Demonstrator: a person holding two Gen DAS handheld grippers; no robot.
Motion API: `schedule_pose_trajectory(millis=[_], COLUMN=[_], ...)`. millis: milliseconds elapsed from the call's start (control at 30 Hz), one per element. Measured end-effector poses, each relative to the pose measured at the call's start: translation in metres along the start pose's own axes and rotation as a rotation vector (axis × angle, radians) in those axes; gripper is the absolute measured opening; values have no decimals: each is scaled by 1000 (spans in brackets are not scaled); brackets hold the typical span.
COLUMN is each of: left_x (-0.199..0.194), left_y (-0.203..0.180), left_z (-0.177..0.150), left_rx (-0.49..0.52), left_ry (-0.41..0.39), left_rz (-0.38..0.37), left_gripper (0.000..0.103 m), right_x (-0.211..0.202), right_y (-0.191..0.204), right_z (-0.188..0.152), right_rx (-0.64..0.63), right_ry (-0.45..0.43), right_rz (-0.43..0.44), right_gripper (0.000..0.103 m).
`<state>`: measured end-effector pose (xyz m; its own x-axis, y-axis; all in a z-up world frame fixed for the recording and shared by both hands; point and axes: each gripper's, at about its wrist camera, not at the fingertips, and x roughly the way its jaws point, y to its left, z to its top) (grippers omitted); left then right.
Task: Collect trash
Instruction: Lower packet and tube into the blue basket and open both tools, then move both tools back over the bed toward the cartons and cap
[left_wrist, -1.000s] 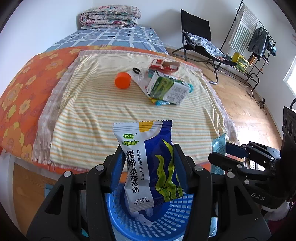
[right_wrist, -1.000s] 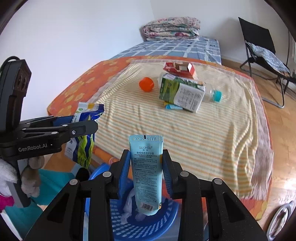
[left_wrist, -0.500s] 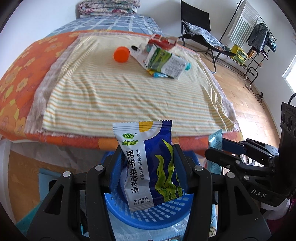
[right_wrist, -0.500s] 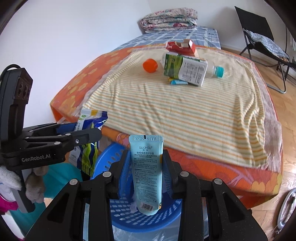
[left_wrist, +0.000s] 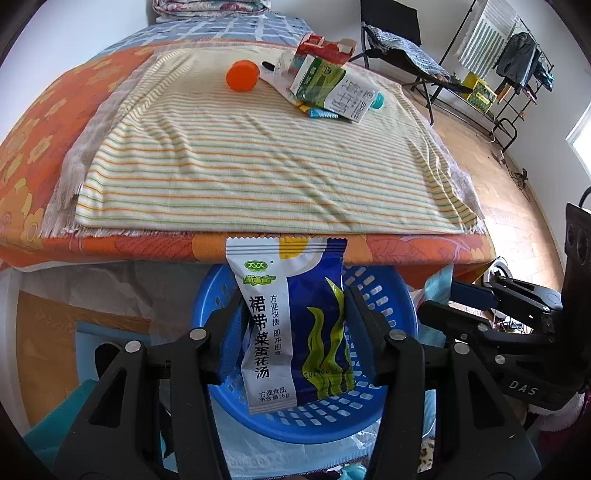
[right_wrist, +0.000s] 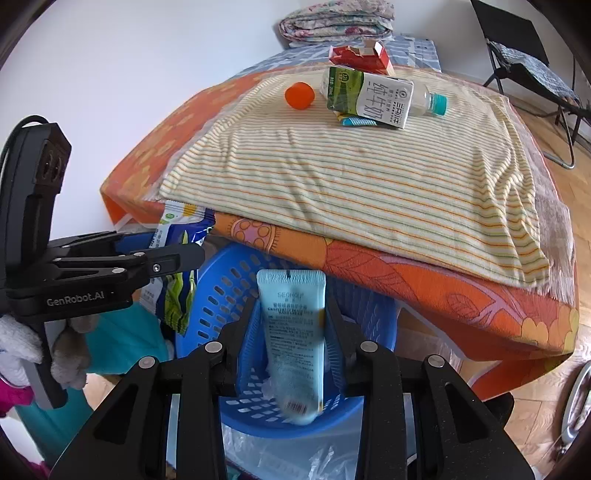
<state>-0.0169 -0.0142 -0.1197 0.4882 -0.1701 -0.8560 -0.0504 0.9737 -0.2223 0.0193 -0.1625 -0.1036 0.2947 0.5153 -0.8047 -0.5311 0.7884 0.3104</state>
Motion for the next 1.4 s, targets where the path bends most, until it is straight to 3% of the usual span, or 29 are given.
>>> schedule_pose_trajectory(millis=[33, 100, 167, 233, 933, 1400], left_x=[0, -1, -2, -1, -6, -31], left_y=[0, -1, -2, -1, 12, -2], left_z=[0, -1, -2, -2, 7, 21], left_rx=[0, 1, 8, 7, -47, 24], left_ry=[0, -10, -10, -7, -26, -127], left_rz=[2, 4, 6, 14, 20, 52], left_gripper=[63, 70, 70, 70, 70, 70], right_x=[0, 0, 1, 0, -6, -17], right_y=[-1, -1, -1, 0, 5, 7], right_z=[0, 0, -1, -2, 9, 21], right_rx=[6, 13, 14, 9, -15, -14], right_ry=[2, 11, 13, 11, -10, -51], right_rz=[-3, -6, -17, -43, -174, -187], right_gripper=[33, 42, 58, 62, 66, 66])
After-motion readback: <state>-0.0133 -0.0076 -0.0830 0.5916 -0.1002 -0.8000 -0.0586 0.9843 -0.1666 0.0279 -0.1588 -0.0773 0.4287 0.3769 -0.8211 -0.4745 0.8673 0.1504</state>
